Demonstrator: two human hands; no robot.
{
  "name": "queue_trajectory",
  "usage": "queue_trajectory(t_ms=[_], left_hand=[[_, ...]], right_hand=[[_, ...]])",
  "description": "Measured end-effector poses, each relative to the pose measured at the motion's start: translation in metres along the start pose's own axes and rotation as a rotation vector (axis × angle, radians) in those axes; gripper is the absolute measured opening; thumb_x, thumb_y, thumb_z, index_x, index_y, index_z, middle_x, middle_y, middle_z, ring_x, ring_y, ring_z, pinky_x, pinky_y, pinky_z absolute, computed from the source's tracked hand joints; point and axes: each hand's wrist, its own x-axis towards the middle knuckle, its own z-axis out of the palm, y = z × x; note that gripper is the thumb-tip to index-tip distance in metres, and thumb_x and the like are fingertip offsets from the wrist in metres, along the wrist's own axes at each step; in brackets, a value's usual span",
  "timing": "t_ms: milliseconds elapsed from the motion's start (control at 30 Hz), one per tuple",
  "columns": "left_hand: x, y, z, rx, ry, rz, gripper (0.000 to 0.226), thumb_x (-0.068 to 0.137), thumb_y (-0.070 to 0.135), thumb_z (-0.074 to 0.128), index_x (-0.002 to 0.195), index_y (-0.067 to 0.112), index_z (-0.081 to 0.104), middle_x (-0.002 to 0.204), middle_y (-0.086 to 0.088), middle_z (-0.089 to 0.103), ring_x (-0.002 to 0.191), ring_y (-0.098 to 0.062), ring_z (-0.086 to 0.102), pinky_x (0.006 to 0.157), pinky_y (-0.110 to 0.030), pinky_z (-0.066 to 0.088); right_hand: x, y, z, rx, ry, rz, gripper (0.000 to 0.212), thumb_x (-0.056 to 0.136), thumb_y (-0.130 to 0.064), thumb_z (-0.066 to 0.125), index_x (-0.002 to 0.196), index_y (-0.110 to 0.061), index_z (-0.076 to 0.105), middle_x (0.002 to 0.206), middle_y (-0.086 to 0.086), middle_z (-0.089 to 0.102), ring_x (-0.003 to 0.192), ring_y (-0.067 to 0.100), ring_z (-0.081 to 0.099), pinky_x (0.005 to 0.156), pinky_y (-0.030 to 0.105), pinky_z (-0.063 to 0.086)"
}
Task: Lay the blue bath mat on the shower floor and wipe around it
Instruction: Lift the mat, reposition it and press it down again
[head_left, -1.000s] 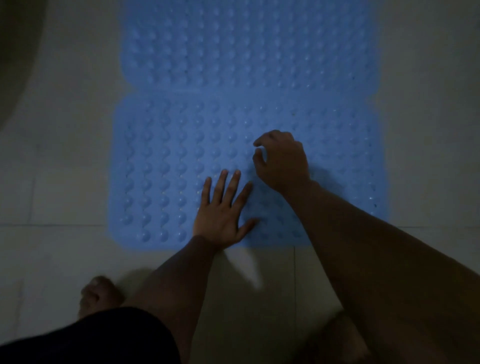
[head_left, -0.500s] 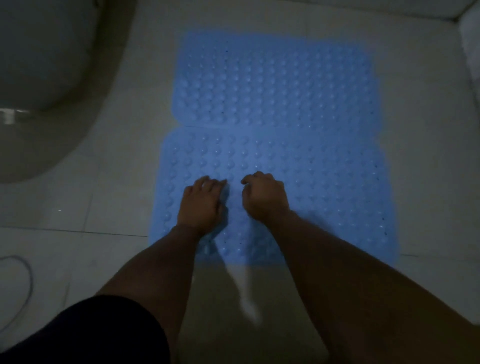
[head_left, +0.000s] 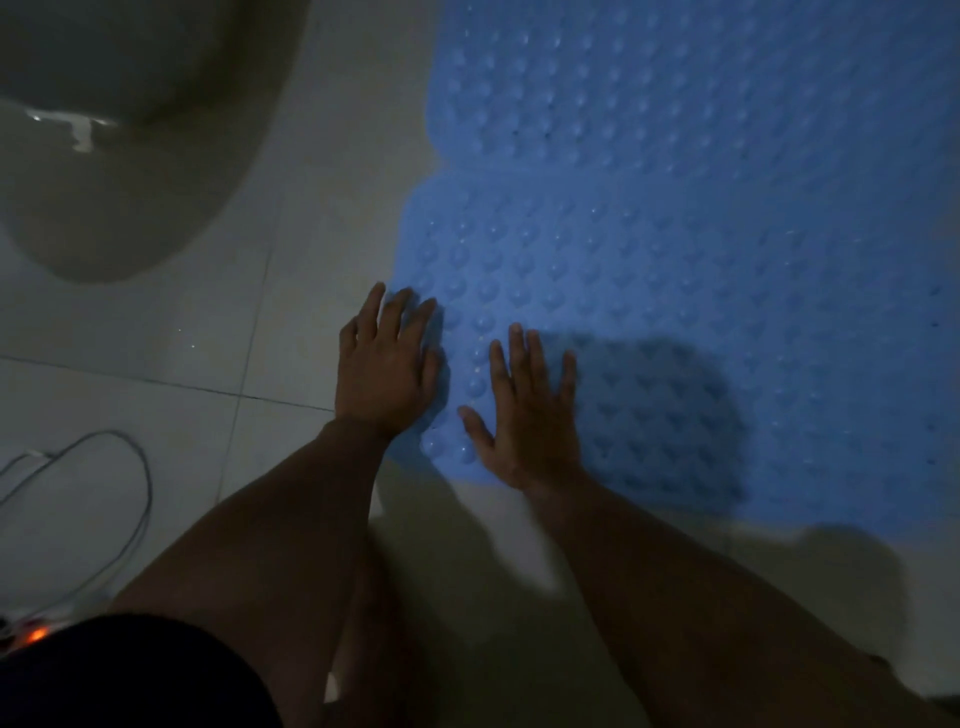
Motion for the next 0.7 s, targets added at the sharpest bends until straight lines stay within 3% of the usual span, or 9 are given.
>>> queue_trajectory(t_ms=[133, 200, 300, 400, 467, 600, 700], left_hand=[[-0.002, 0.001, -0.007, -0.003, -0.017, -0.012, 0.056, 0.1, 0.043, 0.035, 0.149, 0.017, 0.045, 0.156, -0.012, 0.042, 0.152, -0.036, 0.024, 0.112, -0.052, 0.032], [0.001, 0.007, -0.016, -0.021, -0.008, -0.027, 0.055, 0.1, 0.042, 0.035, 0.148, 0.017, 0.046, 0.155, -0.012, 0.044, 0.151, -0.037, 0.026, 0.111, -0.052, 0.033], [0.005, 0.017, -0.026, -0.042, -0.016, -0.015, 0.053, 0.1, 0.04, 0.038, 0.148, 0.018, 0.047, 0.154, -0.012, 0.045, 0.151, -0.036, 0.027, 0.109, -0.051, 0.035], [-0.001, 0.03, -0.025, -0.038, -0.064, 0.026, 0.056, 0.1, 0.042, 0.035, 0.149, 0.016, 0.046, 0.157, -0.014, 0.042, 0.152, -0.037, 0.025, 0.111, -0.051, 0.037], [-0.004, 0.04, -0.018, -0.049, -0.133, 0.042, 0.063, 0.1, 0.048, 0.029, 0.154, 0.017, 0.039, 0.162, -0.015, 0.033, 0.154, -0.037, 0.018, 0.115, -0.055, 0.034], [-0.013, 0.052, 0.014, -0.058, -0.208, -0.025, 0.081, 0.096, 0.072, 0.023, 0.162, 0.029, 0.005, 0.17, -0.007, -0.008, 0.156, -0.032, -0.014, 0.126, -0.055, 0.004], [-0.016, 0.059, 0.03, -0.018, -0.117, -0.035, 0.094, 0.09, 0.078, 0.038, 0.162, 0.025, 0.01, 0.171, -0.009, -0.003, 0.156, -0.035, -0.007, 0.125, -0.058, 0.008]], right_hand=[[0.0, -0.002, -0.008, 0.063, -0.065, 0.021, 0.089, 0.091, -0.07, 0.034, 0.159, -0.016, 0.016, 0.168, 0.011, -0.001, 0.156, 0.027, -0.004, 0.12, 0.063, 0.004], [0.002, 0.001, -0.023, 0.098, -0.094, 0.016, 0.082, 0.09, -0.065, 0.04, 0.155, -0.017, 0.031, 0.167, 0.01, 0.015, 0.155, 0.027, 0.011, 0.119, 0.062, 0.014], [0.042, 0.019, -0.064, 0.252, -0.172, 0.035, 0.055, 0.094, -0.052, 0.049, 0.133, -0.016, 0.059, 0.15, 0.009, 0.049, 0.14, 0.028, 0.044, 0.111, 0.046, 0.037], [0.08, 0.04, -0.114, 0.358, -0.277, 0.06, 0.044, 0.096, -0.044, 0.052, 0.131, -0.02, 0.063, 0.142, 0.006, 0.058, 0.133, 0.029, 0.052, 0.111, 0.036, 0.04], [0.088, 0.051, -0.131, 0.392, -0.171, 0.098, 0.04, 0.095, -0.039, 0.053, 0.131, -0.024, 0.063, 0.139, 0.003, 0.061, 0.13, 0.026, 0.054, 0.11, 0.036, 0.043], [0.077, 0.054, -0.122, 0.354, -0.026, 0.072, 0.038, 0.092, -0.037, 0.053, 0.126, -0.025, 0.065, 0.128, 0.003, 0.066, 0.123, 0.029, 0.058, 0.104, 0.044, 0.047], [0.064, 0.067, -0.097, 0.305, 0.211, -0.034, 0.034, 0.084, -0.035, 0.051, 0.106, -0.02, 0.072, 0.11, 0.003, 0.071, 0.106, 0.031, 0.065, 0.082, 0.045, 0.057]])
